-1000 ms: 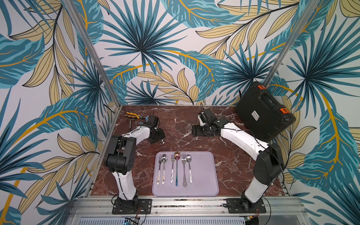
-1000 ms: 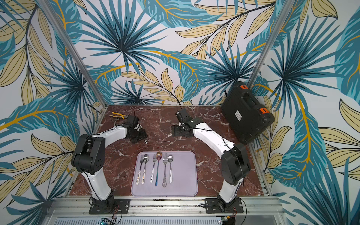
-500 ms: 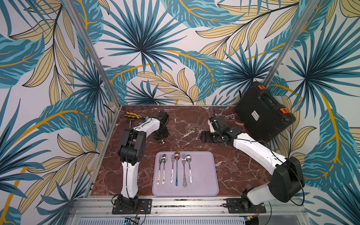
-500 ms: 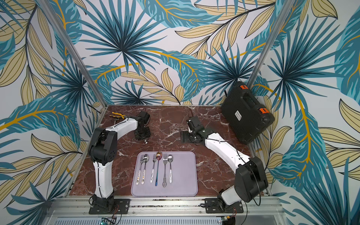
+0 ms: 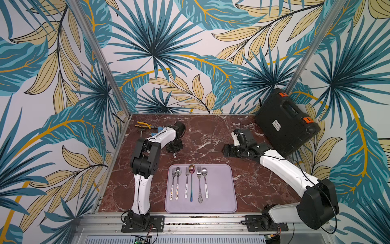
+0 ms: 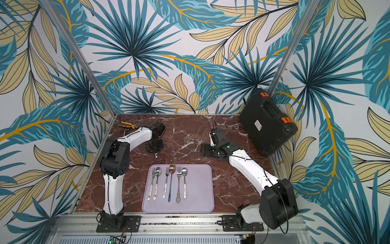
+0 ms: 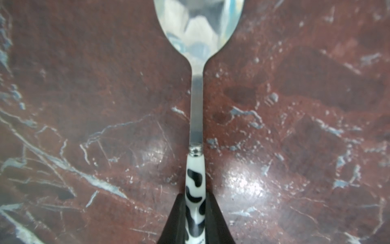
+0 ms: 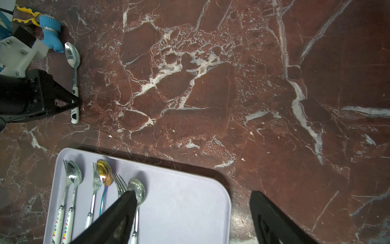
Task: Set the spoon and fork side by side
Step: Pick up the spoon from the center of the board.
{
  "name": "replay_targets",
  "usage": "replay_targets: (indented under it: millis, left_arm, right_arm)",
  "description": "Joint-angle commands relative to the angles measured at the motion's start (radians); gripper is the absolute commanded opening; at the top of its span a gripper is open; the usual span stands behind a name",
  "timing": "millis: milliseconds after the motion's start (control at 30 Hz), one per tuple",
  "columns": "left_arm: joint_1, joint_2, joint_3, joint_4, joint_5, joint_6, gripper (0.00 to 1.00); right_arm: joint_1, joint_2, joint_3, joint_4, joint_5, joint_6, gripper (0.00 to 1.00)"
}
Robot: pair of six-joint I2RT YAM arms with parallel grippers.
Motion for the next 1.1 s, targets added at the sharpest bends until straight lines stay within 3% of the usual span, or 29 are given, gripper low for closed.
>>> replay_targets:
  millis: [0, 233, 533, 1067]
  left_arm:
    - [-0.037, -0.036, 0.044, -0.040, -0.037, 0.019, 0.00]
    - [-0.133, -0.105, 0.093, -0.048, -0.091, 0.038, 0.00]
    - [-0.282, -0.135, 0.173, -0.079, -0.074, 0.032, 0.00]
    - [-0.639, -0.180, 0.103, -0.032, -0.020, -0.147, 0.00]
  right_arm:
    - [-0.024, -0.036, -0.044, 0.007, 0.005, -0.006, 0.93]
    - [-0.082, -0.106, -0.119, 0.002, 0.019, 0.008, 0.99]
    - [-0.131, -0.195, -0.177, -0.043, 0.067, 0.019, 1.00]
    - [-0.194, -0.284, -0.229, -0.070, 0.152, 0.054, 1.00]
